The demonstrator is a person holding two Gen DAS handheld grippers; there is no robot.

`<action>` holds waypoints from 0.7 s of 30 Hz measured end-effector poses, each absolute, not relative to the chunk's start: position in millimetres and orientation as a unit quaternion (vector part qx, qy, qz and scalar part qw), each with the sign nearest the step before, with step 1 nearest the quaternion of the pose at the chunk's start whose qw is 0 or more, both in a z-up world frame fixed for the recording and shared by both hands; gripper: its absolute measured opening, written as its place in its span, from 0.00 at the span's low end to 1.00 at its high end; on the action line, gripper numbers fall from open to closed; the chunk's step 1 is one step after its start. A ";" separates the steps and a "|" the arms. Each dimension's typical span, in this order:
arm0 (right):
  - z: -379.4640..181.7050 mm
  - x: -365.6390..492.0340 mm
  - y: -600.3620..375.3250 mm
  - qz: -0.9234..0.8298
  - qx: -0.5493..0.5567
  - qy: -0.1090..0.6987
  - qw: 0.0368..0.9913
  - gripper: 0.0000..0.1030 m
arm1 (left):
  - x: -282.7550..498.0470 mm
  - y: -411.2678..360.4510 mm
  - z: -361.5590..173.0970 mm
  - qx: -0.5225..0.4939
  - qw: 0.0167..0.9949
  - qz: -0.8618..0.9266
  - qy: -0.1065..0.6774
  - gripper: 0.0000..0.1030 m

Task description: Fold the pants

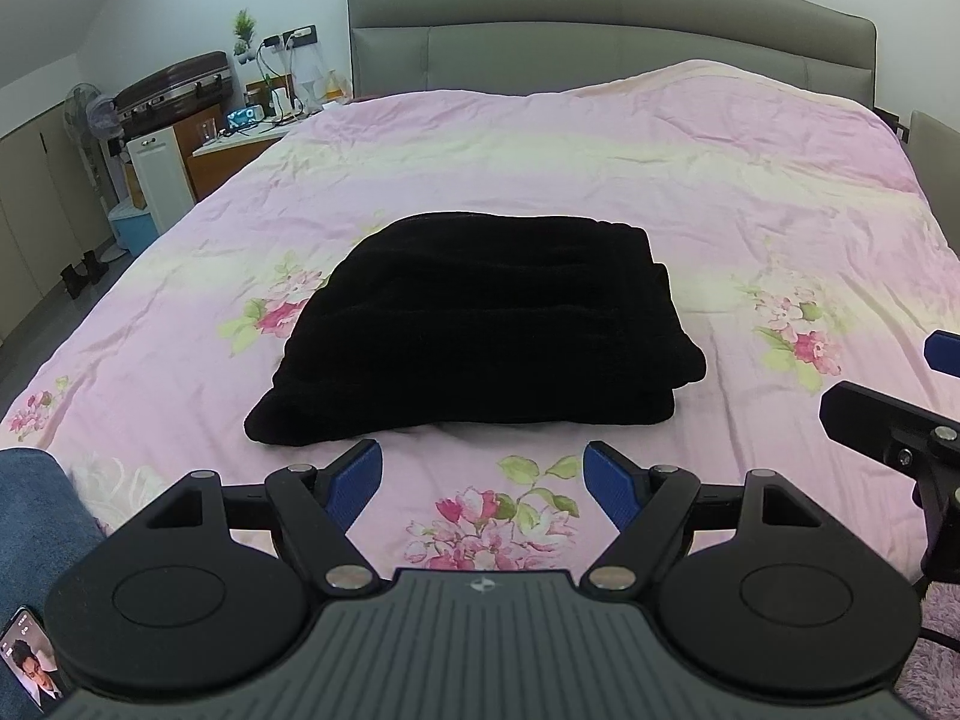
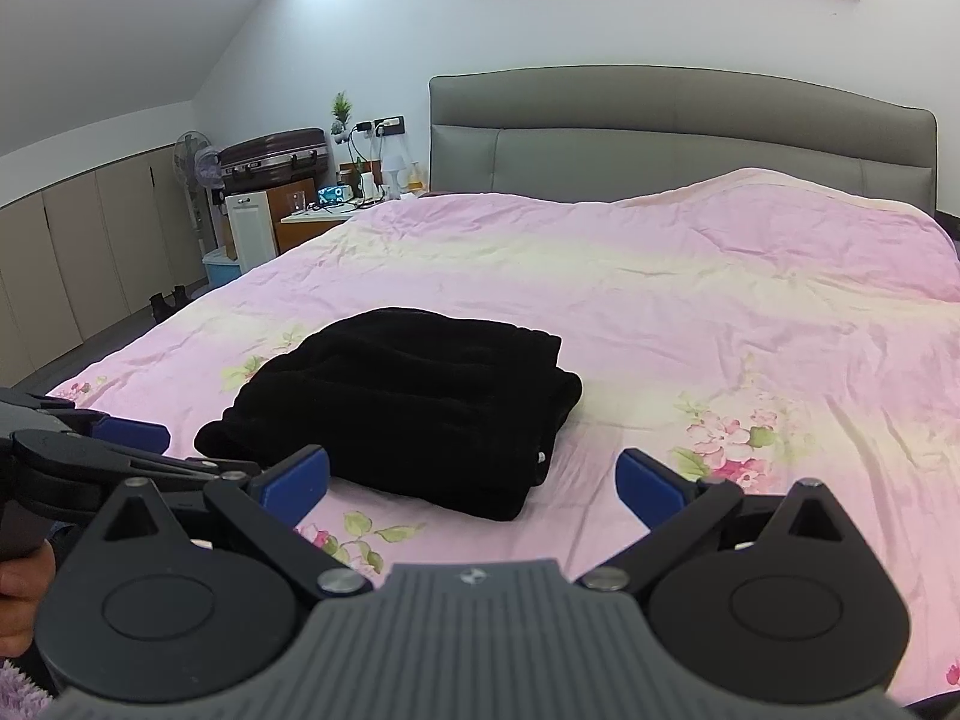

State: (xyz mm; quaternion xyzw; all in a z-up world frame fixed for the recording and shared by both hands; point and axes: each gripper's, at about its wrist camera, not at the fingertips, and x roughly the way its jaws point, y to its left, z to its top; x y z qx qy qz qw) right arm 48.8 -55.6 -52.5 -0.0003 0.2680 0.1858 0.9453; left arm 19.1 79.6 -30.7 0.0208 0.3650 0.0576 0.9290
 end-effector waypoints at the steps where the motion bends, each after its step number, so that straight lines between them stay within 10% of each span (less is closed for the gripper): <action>1: -52.3 49.0 -55.6 0.187 -0.001 0.268 0.945 0.95 | 18.9 80.2 -30.4 0.019 0.929 0.058 0.365 0.87; 21: -51.4 46.1 -54.2 0.195 -0.005 0.263 0.945 0.95 | 21.5 80.4 -26.4 0.020 0.929 0.060 0.366 0.87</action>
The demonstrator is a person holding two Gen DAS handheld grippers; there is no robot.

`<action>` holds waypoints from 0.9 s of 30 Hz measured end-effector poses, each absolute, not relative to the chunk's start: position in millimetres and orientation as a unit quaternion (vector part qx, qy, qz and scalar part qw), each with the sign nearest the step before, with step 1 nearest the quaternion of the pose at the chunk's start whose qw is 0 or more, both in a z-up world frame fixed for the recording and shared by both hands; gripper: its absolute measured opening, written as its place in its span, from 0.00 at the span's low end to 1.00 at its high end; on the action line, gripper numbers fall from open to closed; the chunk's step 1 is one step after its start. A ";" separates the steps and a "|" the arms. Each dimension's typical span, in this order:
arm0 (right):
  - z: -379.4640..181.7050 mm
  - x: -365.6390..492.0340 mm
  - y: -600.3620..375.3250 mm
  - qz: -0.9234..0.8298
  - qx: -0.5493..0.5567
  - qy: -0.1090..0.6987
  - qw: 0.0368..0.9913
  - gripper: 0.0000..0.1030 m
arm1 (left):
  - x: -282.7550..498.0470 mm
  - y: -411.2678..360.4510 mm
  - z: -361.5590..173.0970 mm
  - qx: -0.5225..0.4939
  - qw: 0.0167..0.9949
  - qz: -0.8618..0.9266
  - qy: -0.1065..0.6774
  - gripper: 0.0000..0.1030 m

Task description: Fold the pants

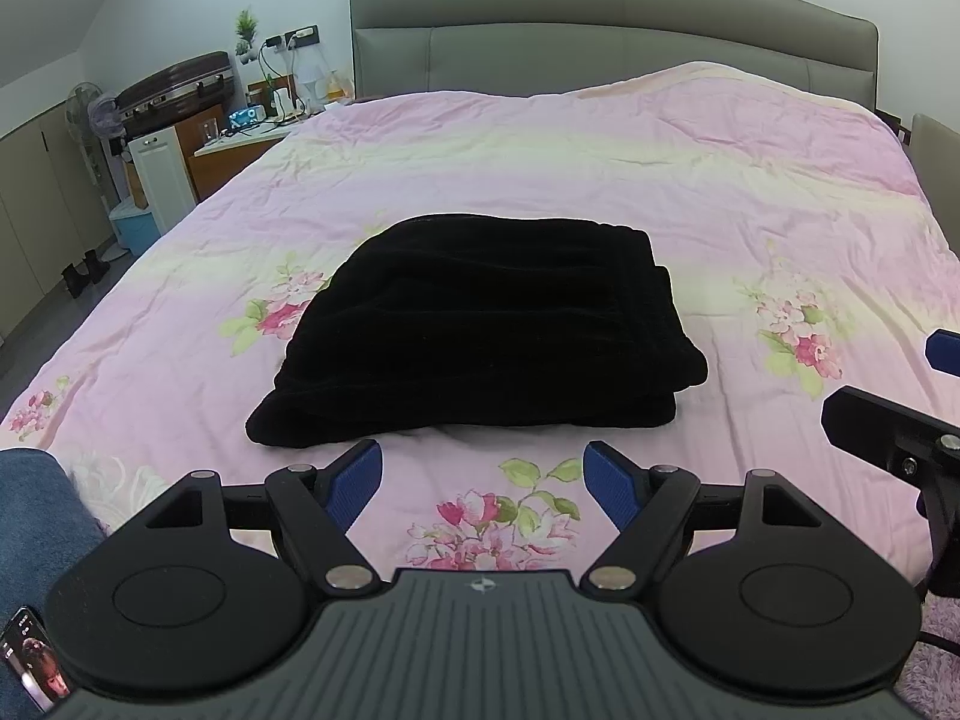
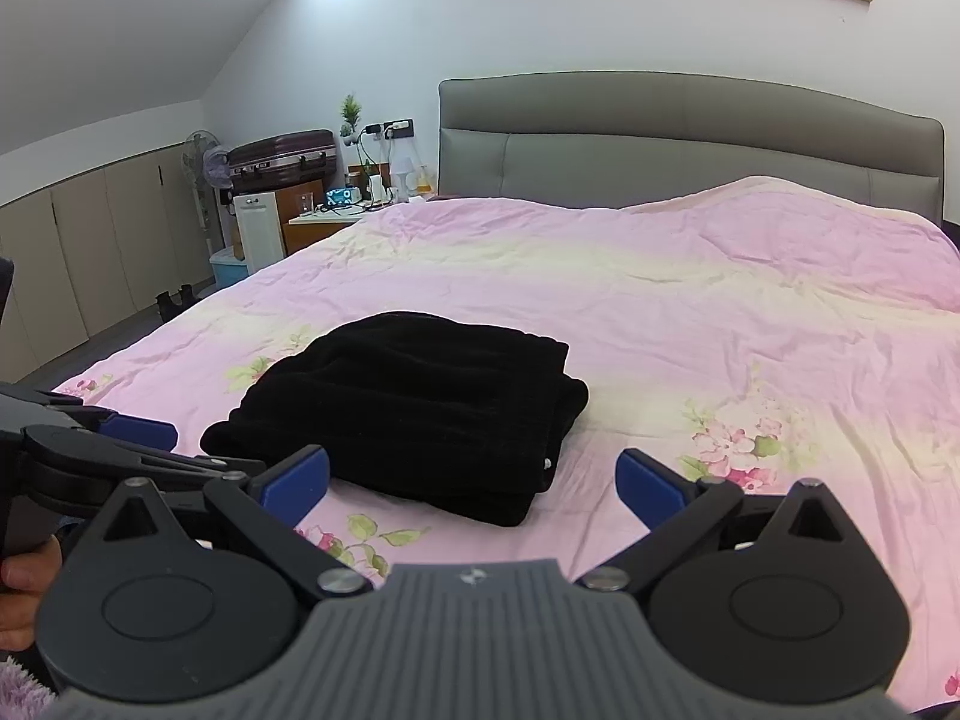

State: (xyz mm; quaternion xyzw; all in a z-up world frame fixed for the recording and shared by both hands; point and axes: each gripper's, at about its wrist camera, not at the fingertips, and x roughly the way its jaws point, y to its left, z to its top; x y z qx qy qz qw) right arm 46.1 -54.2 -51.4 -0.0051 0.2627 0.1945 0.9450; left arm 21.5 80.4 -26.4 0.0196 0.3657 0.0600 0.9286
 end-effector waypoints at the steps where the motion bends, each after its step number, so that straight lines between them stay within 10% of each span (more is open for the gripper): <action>1: -51.3 45.8 -54.2 0.195 -0.005 0.263 0.945 0.95 | 21.5 80.4 -26.0 0.020 0.929 0.059 0.366 0.87; 27: -52.2 44.7 -61.3 0.205 0.002 0.267 0.942 0.95 | 18.9 75.8 -25.9 0.023 0.930 0.058 0.363 0.87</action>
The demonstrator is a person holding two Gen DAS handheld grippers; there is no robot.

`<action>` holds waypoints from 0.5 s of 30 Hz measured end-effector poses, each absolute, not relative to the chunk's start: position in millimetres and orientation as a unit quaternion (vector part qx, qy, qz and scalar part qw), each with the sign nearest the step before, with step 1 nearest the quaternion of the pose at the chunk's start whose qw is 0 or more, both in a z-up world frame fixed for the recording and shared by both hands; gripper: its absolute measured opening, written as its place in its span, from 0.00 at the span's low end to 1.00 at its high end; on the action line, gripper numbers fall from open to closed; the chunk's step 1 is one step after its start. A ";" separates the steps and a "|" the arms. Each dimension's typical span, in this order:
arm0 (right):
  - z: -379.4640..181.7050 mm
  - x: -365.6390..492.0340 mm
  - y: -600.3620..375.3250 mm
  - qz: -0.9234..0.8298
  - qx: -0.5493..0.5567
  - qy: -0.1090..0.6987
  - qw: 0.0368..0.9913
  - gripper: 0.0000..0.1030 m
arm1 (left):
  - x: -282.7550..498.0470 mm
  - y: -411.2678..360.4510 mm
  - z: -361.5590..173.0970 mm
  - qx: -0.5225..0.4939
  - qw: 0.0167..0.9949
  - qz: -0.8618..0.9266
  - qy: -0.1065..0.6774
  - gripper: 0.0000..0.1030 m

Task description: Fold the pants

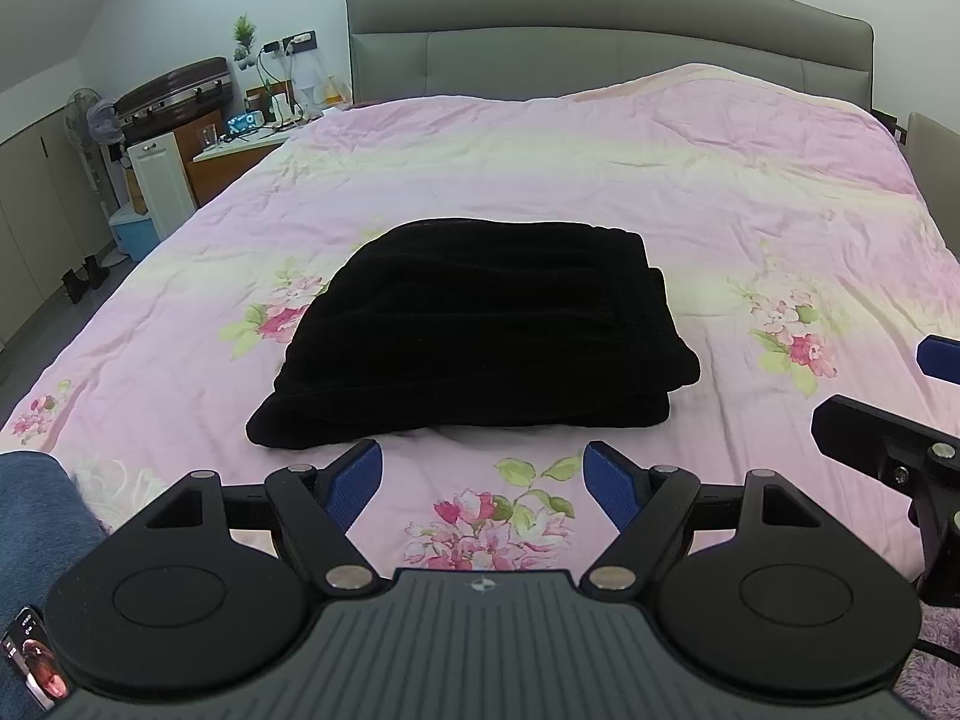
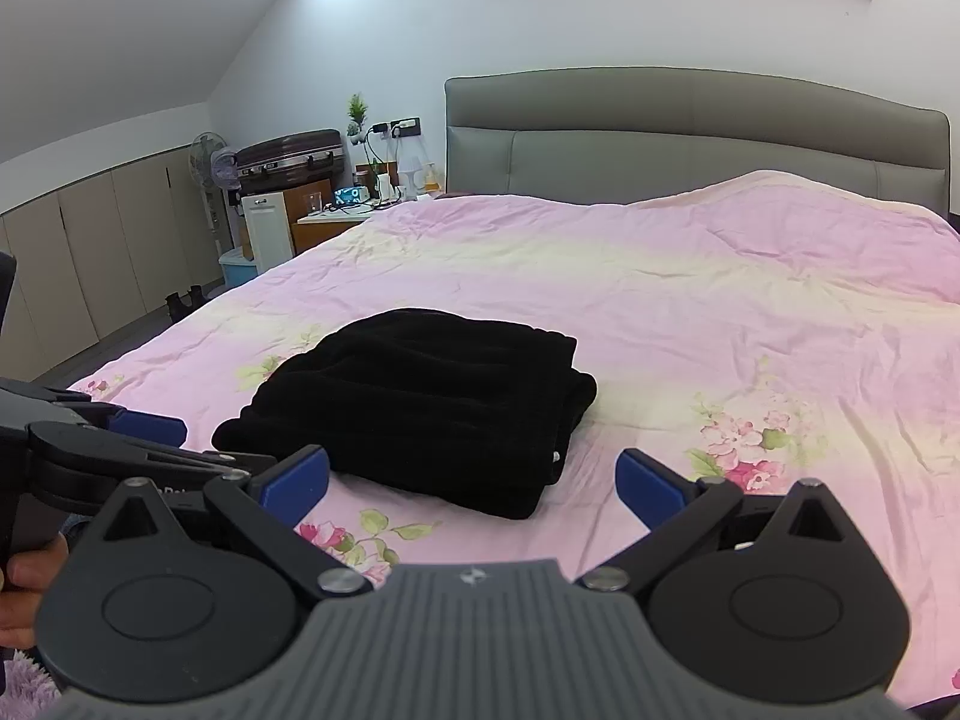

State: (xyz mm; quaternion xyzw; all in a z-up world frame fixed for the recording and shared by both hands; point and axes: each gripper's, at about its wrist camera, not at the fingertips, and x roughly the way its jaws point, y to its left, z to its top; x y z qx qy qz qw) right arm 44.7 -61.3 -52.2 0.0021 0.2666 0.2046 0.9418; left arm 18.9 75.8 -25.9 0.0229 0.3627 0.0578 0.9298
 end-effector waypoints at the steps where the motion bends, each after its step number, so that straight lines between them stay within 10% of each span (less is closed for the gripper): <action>1: -52.3 44.7 -61.6 0.204 0.002 0.266 0.942 0.95 | 18.4 76.5 -25.5 0.023 0.930 0.057 0.363 0.87; 15: -52.5 43.1 -62.3 0.206 0.000 0.269 0.941 0.95 | 15.9 76.7 -23.8 0.024 0.930 0.058 0.361 0.87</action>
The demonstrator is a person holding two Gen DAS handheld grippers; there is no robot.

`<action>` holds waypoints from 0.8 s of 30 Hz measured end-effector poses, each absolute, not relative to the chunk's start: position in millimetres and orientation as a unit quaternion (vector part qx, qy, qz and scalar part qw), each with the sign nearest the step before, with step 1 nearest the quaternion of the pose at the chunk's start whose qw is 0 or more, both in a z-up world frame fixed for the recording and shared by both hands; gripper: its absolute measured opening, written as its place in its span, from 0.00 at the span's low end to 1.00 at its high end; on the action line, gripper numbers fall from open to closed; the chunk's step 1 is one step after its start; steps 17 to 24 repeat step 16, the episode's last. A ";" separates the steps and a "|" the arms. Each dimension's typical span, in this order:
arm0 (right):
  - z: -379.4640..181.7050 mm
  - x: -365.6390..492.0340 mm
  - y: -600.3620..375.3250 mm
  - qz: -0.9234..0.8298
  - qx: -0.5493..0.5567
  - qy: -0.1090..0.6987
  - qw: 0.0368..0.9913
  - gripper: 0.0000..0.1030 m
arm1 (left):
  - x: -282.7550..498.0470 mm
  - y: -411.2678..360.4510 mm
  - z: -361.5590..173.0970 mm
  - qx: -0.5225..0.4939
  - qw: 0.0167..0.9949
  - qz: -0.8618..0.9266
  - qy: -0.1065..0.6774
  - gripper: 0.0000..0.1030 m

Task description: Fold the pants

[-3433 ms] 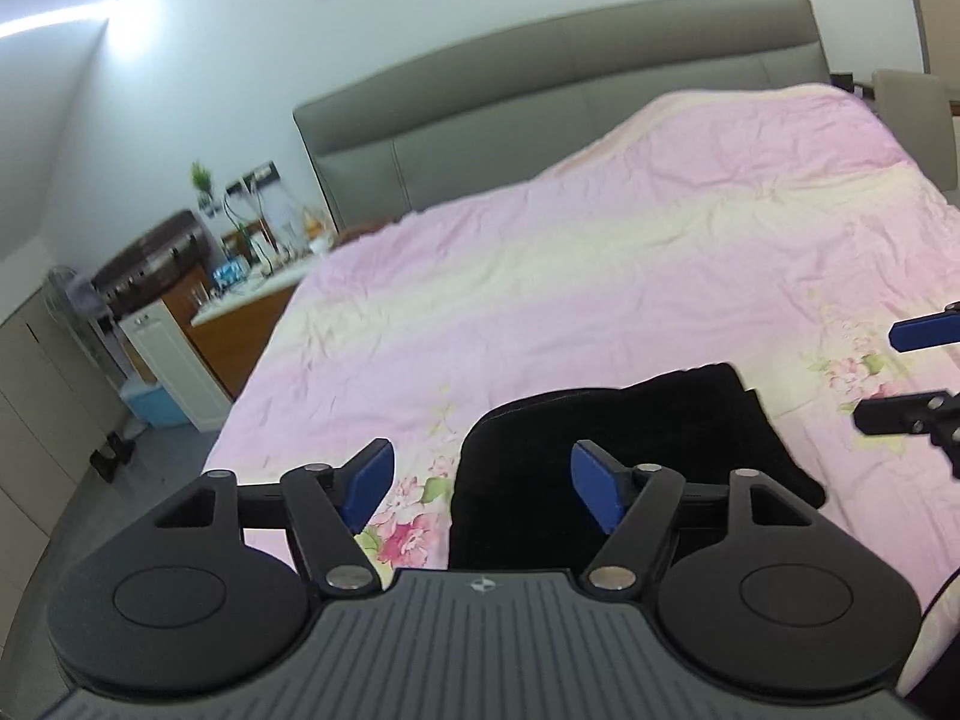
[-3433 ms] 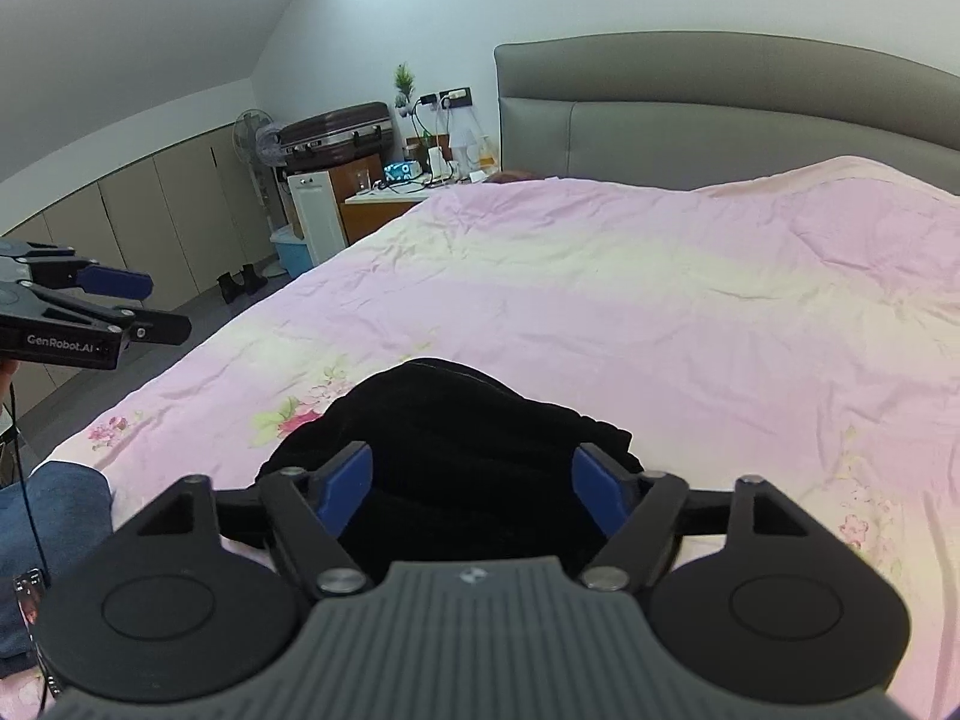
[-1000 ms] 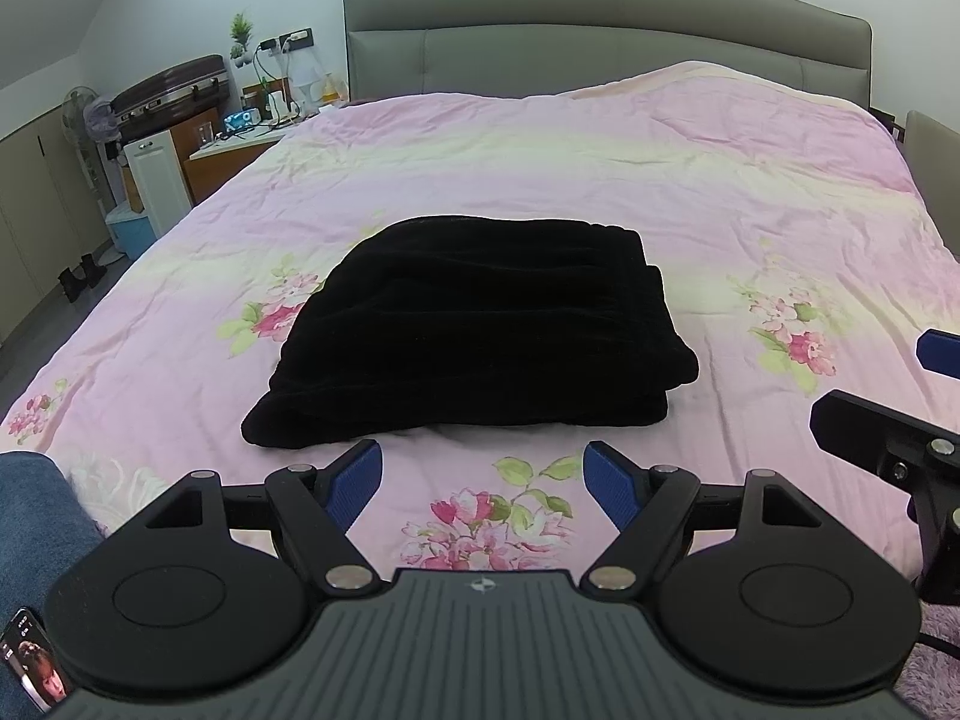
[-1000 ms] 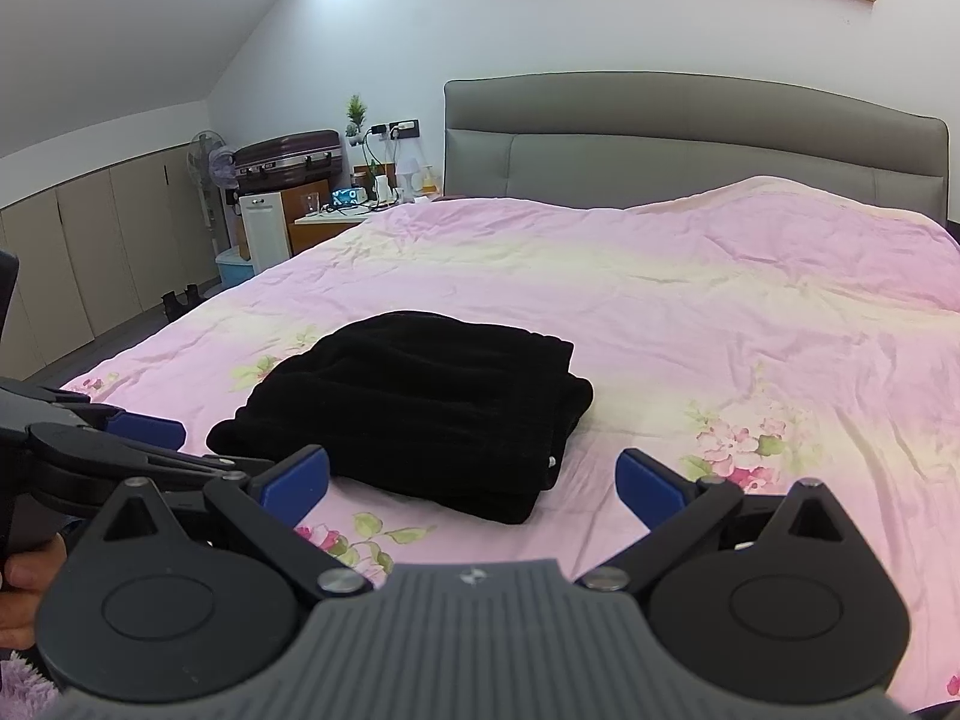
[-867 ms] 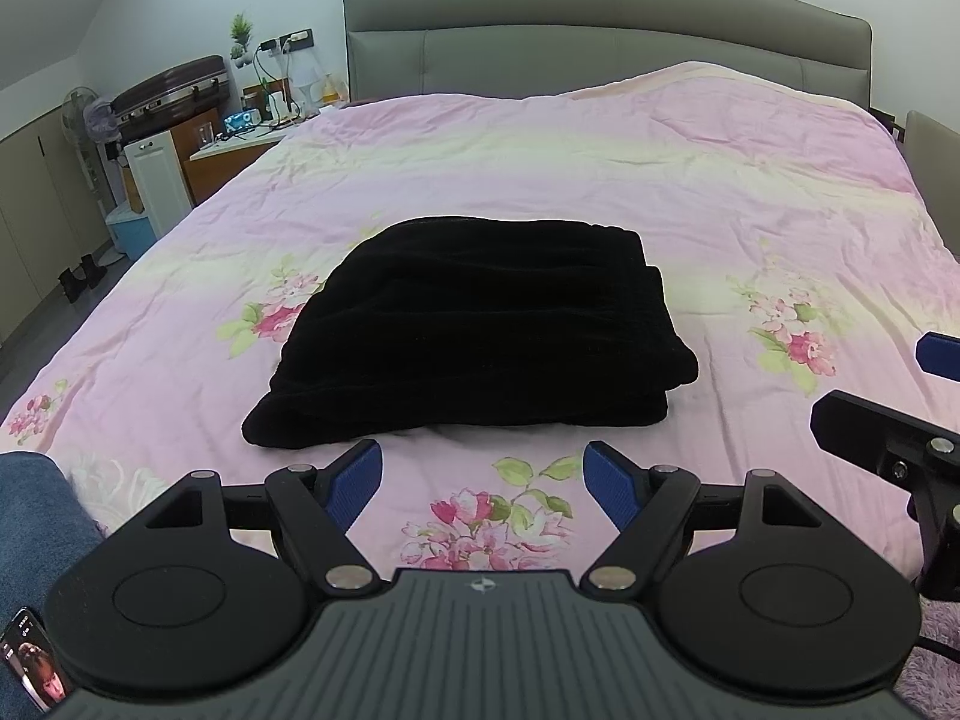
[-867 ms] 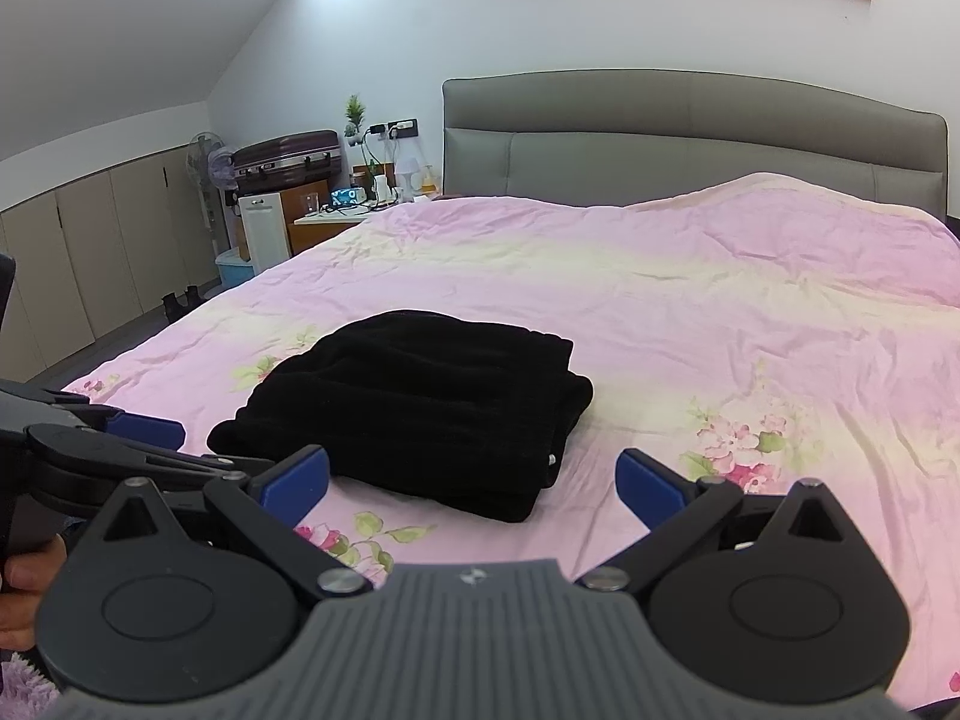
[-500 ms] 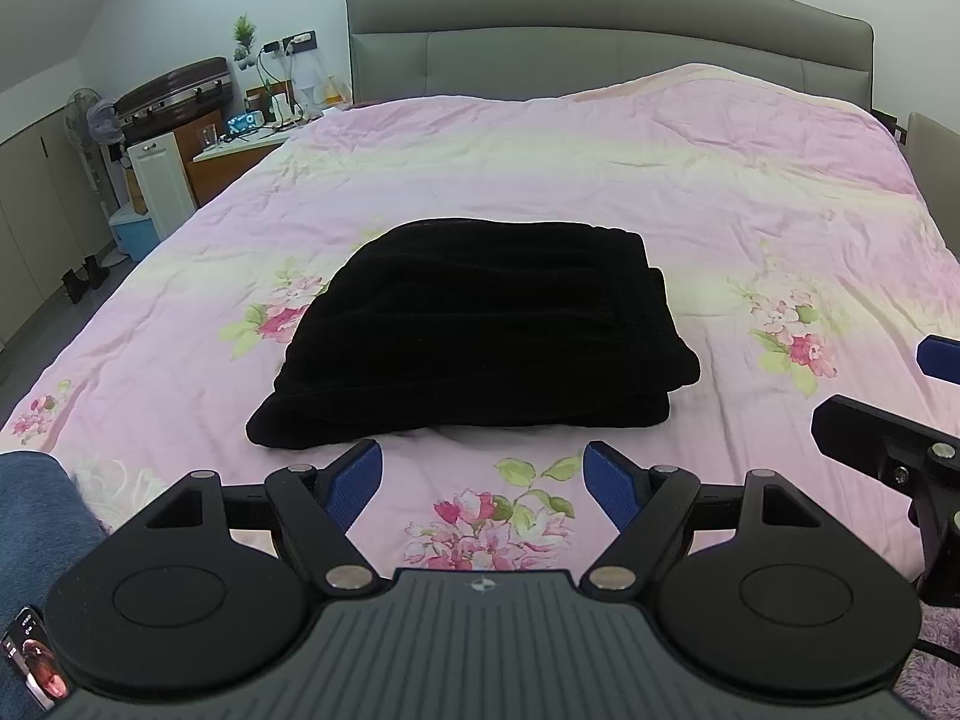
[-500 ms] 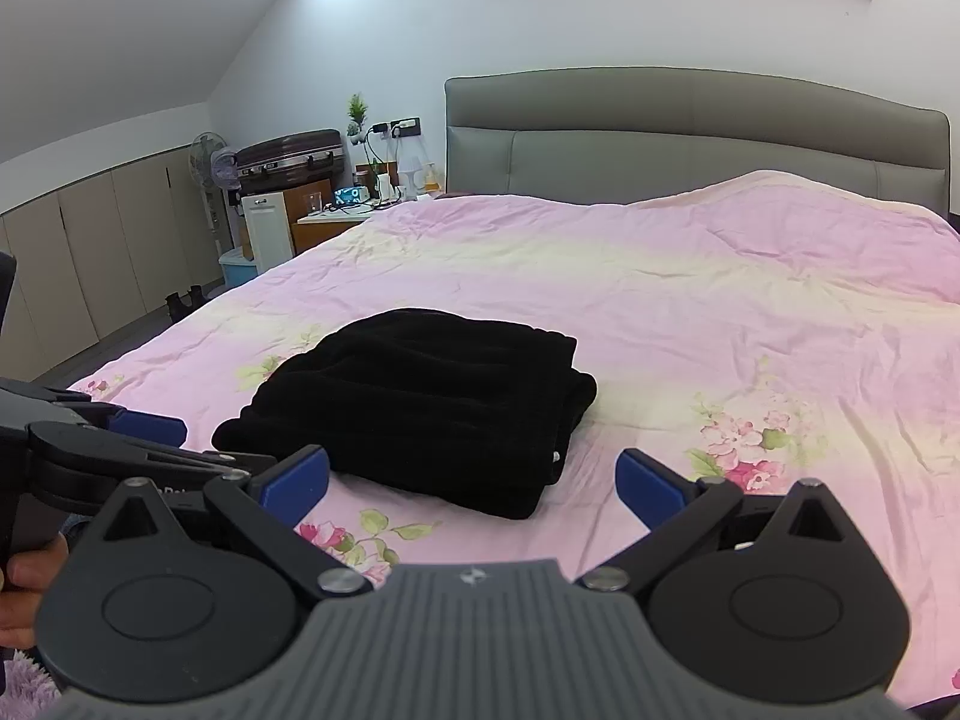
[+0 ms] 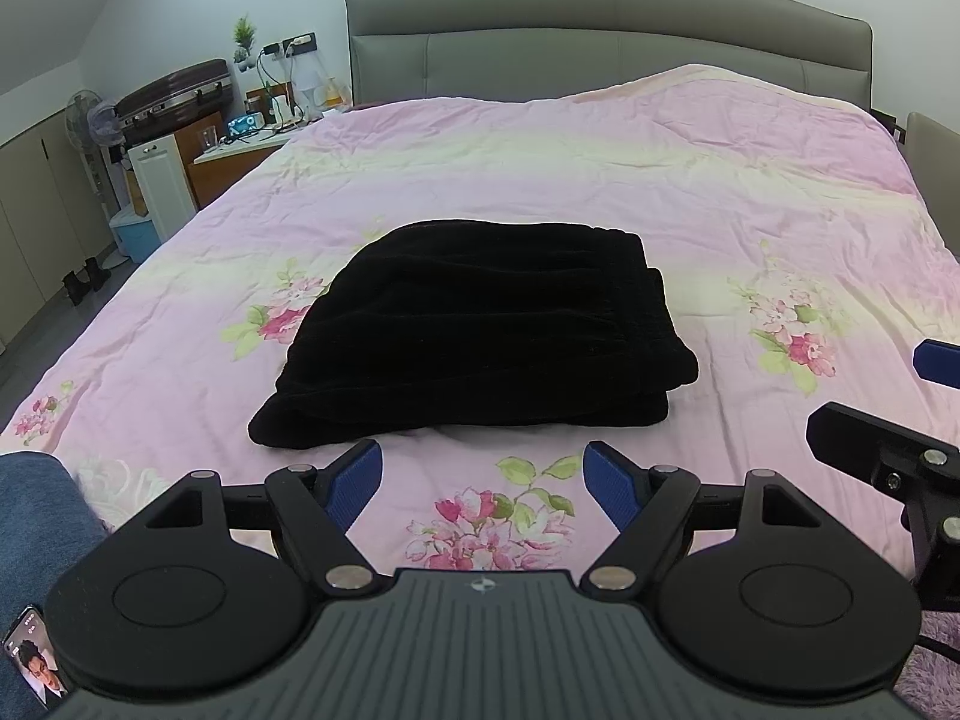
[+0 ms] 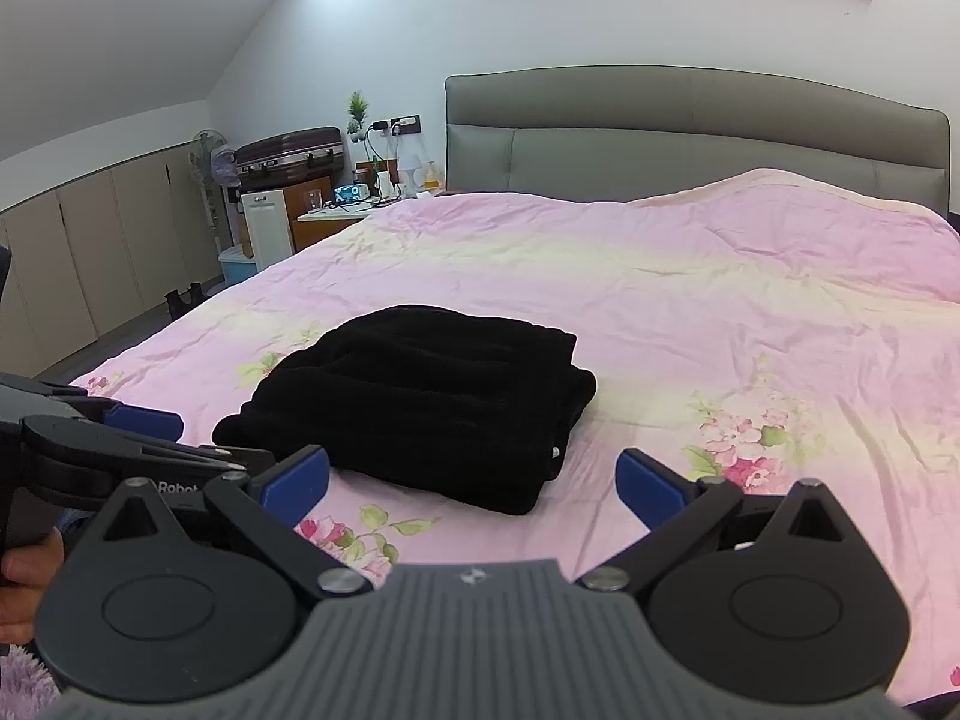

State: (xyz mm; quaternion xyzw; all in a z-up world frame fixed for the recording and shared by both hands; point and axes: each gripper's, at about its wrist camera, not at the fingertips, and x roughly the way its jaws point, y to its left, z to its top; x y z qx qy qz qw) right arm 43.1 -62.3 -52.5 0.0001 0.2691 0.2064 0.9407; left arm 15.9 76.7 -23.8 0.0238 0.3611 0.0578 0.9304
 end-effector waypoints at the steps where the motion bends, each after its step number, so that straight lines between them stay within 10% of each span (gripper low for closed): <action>1: -52.3 43.4 -62.6 0.207 0.000 0.269 0.941 0.95 | 15.9 76.7 -23.7 0.024 0.930 0.057 0.362 0.87; 24: -53.2 42.6 -63.4 0.207 0.002 0.270 0.940 0.95 | 12.7 76.2 -22.5 0.023 0.931 0.058 0.360 0.87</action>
